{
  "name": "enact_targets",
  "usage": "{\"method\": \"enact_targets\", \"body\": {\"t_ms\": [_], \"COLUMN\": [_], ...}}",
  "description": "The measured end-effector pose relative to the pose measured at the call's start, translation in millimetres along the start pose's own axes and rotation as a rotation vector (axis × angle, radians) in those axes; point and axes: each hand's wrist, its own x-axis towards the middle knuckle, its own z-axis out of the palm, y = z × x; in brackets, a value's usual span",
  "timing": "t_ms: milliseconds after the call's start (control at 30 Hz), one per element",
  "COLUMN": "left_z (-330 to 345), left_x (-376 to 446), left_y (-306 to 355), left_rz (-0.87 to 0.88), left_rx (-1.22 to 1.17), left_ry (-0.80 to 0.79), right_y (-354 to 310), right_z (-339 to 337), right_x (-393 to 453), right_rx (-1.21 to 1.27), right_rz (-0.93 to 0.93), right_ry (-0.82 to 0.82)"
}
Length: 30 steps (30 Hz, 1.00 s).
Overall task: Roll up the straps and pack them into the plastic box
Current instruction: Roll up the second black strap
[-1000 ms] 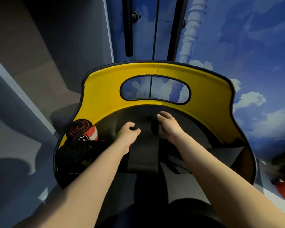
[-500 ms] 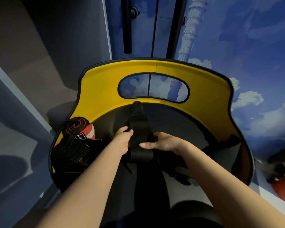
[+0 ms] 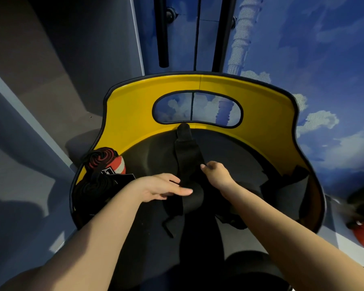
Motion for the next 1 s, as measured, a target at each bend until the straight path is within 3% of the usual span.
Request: {"method": "enact_targets", "body": {"t_ms": [67, 167, 300, 400, 500, 567, 667, 733, 933, 1000], "left_z": [2.0, 6.3, 14.1, 15.6, 19.7, 22.3, 19.8, 21.4, 29.9, 34.4], "left_x": [4.7, 7.3, 7.8, 8.3, 10.6, 9.0, 3.7, 3.4, 11.4, 8.9], "left_y": [-6.0, -11.8, -10.3, -4.9, -3.3, -0.7, 1.1, -1.9, -15.0, -8.5], "left_rz": [0.012, 0.016, 0.054, 0.109, 0.168, 0.188, 0.158, 0.159, 0.16, 0.181], "left_rx": [-0.002, -0.089, -0.328, -0.525, -0.488, -0.459, -0.322, -0.182, 0.401, 0.663], "left_ry": [0.056, 0.103, 0.209, 0.308, 0.391, 0.357, 0.171, 0.154, 0.386, 0.579], "right_y": [0.2, 4.4, 17.1, 20.5, 20.2, 19.7, 22.0, 24.3, 21.9, 18.6], "right_z": [-1.9, -5.0, -13.4, -15.0, -12.1, -9.9, -4.5, -0.9, -5.0, -14.3], "right_x": [-1.5, -8.0, -16.3, -24.3, -31.8, -35.9, -36.4, -34.9, -39.8, -41.8], "right_rx": [0.07, 0.326, 0.432, 0.366, 0.29, 0.27, 0.215, 0.109, -0.292, -0.372], "right_rz": [0.051, 0.156, 0.091, 0.061, 0.059, 0.072, 0.075, 0.032, -0.211, -0.269], "right_ry": [-0.055, -0.29, -0.581, -0.548, -0.511, -0.445, -0.306, -0.238, -0.177, -0.125]}}
